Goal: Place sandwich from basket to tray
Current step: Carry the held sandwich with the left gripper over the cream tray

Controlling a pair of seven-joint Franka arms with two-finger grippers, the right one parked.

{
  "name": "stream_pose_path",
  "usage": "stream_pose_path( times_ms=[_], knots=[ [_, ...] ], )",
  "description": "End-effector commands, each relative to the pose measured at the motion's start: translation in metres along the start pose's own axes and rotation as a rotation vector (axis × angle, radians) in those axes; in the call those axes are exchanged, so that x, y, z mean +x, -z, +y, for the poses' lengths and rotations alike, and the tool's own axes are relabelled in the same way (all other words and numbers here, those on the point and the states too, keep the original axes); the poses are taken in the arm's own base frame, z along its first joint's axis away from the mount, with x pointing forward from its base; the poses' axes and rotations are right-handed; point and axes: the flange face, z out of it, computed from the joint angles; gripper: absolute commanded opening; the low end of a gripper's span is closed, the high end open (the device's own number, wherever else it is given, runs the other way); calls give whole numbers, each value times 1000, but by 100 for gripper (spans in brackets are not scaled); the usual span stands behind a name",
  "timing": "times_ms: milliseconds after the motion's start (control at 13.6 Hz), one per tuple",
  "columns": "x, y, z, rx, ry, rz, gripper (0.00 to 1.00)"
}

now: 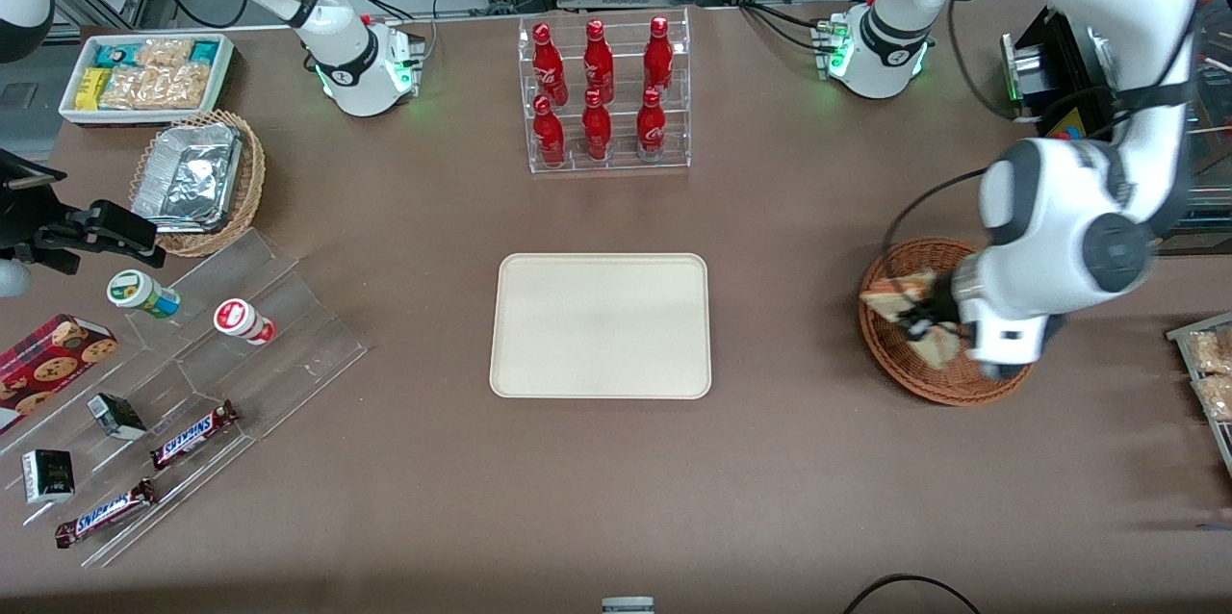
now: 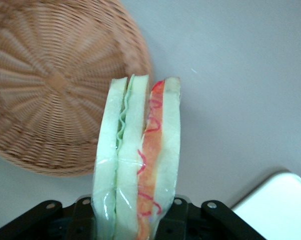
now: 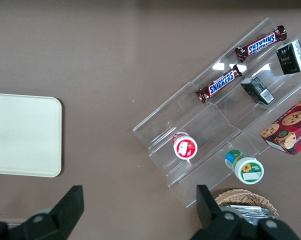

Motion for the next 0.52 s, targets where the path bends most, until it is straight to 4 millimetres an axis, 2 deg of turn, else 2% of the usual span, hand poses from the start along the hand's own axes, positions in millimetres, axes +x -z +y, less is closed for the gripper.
stream_pose_path(
  times_ms=[0,221,295,443],
  knots=[
    [-18,-11,55,2,-99,3,36],
    [-77,-38,128,9,-254,13,33],
    [-102,-50,155,6,-320,21,34],
    [-145,-72,193,-8,-409,46,36]
  ],
)
